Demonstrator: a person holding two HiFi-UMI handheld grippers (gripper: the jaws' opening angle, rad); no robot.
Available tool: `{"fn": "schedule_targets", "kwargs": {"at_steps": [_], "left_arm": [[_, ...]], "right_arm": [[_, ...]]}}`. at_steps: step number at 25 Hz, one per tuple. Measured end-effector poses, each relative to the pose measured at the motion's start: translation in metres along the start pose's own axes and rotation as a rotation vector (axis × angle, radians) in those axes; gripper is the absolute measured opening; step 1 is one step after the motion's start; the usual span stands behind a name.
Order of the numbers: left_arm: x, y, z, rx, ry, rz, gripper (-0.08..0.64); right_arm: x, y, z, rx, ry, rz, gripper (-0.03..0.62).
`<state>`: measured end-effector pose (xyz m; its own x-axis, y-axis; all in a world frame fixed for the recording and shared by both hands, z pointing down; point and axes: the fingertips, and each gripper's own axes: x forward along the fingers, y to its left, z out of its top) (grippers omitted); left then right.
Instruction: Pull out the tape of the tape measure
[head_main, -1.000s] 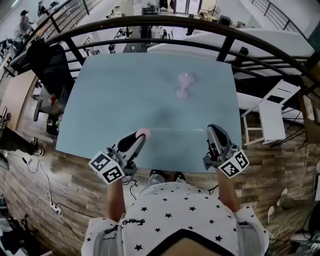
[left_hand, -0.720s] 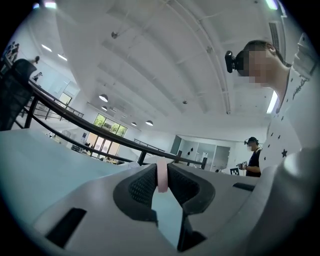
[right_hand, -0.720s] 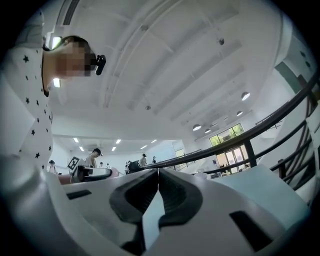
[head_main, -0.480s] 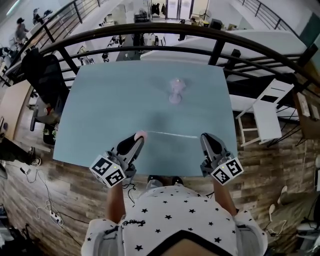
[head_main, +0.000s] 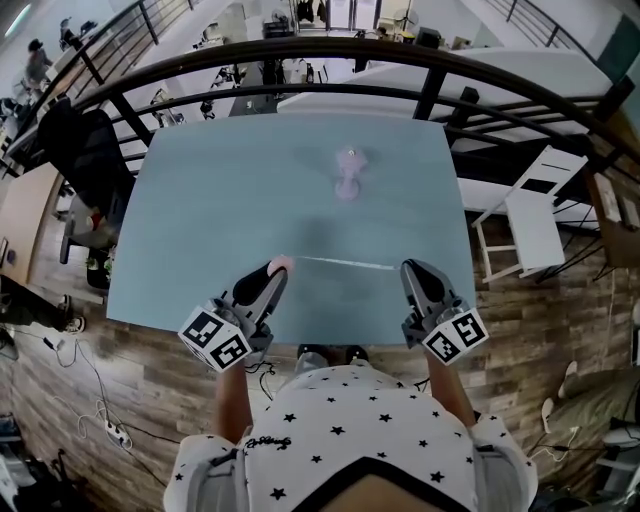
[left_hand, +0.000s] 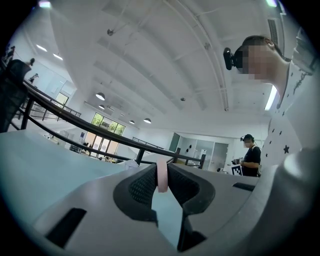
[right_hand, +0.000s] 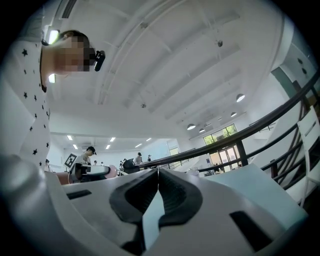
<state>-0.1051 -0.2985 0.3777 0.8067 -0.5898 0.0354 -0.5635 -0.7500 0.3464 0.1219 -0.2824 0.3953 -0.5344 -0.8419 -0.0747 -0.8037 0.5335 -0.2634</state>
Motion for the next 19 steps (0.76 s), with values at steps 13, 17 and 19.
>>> {"fn": "schedule_targets", "kwargs": {"at_steps": [13,17,19], "left_arm": [[0.0001,-0.0017,0.0005,0.007,-0.002,0.002,0.087],[-0.0002,-0.0037,0.0007,0.004,-0.001,0.001,0.087],[0.0001,-0.0047,0.0004,0.005,-0.003,0.002,0.087]], "right_arm": [[-0.0020,0.0003,-0.0003,0.012,-0.005,-0.002,0.003],[-0.0039,0.0005,0.0010,0.010,-0.003,-0.003,0.003],[-0.0048,0.0001,0.0017,0.011,-0.006,-0.001,0.003]]}}
